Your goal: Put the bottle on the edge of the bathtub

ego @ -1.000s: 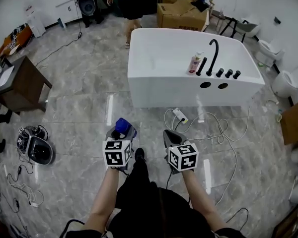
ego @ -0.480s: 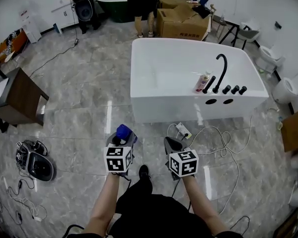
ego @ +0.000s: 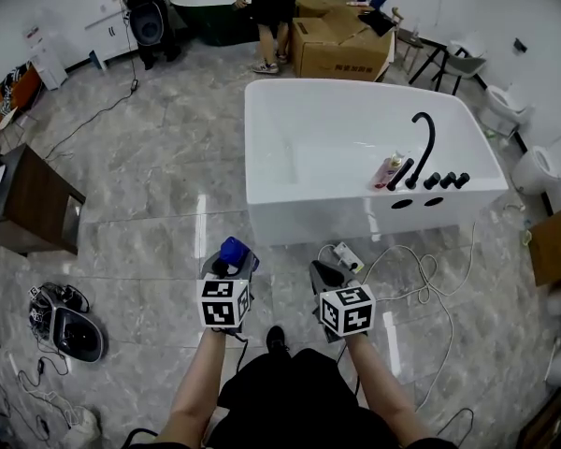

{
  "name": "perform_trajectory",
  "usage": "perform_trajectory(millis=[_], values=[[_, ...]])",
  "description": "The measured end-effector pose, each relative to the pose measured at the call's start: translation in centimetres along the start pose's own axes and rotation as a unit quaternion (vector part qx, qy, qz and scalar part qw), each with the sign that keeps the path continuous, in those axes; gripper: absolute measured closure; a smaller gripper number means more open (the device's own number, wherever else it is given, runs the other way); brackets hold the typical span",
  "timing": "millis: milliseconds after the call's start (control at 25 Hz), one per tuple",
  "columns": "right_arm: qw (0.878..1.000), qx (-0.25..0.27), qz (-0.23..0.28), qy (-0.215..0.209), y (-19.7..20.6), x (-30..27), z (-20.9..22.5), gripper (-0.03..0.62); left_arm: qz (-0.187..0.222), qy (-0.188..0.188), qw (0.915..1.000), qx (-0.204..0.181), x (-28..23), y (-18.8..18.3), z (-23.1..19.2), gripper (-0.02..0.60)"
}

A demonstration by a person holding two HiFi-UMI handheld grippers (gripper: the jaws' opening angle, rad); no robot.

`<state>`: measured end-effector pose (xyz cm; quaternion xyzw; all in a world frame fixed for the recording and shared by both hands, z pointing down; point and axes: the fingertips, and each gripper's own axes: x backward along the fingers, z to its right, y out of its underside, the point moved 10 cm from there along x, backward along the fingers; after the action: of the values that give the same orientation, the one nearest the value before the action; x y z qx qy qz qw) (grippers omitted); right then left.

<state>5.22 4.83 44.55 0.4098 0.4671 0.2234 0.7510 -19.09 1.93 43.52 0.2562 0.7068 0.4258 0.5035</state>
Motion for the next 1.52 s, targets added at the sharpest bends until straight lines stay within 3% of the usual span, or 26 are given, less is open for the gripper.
perform_trajectory(millis=[440,880,1520], values=[[1.000,-0.011,-0.014,-0.004,-1.6,-3.9,2.5,0.591,-0.002,0.001,1.0000,-0.006,-5.5,-2.5,-1.5,0.417],[0.999,-0.009,-0.028,-0.026,-4.7,-9.0,8.0,0.591,-0.008,-0.013,0.9999,-0.001,-14.0,-5.2,-1.6,0.417],[0.995,-0.031,-0.076,-0.050,-5.0,-16.3,13.9,0.591,-0.032,-0.039,0.9987,0.007,-26.7,-5.5,-3.1,0.417]])
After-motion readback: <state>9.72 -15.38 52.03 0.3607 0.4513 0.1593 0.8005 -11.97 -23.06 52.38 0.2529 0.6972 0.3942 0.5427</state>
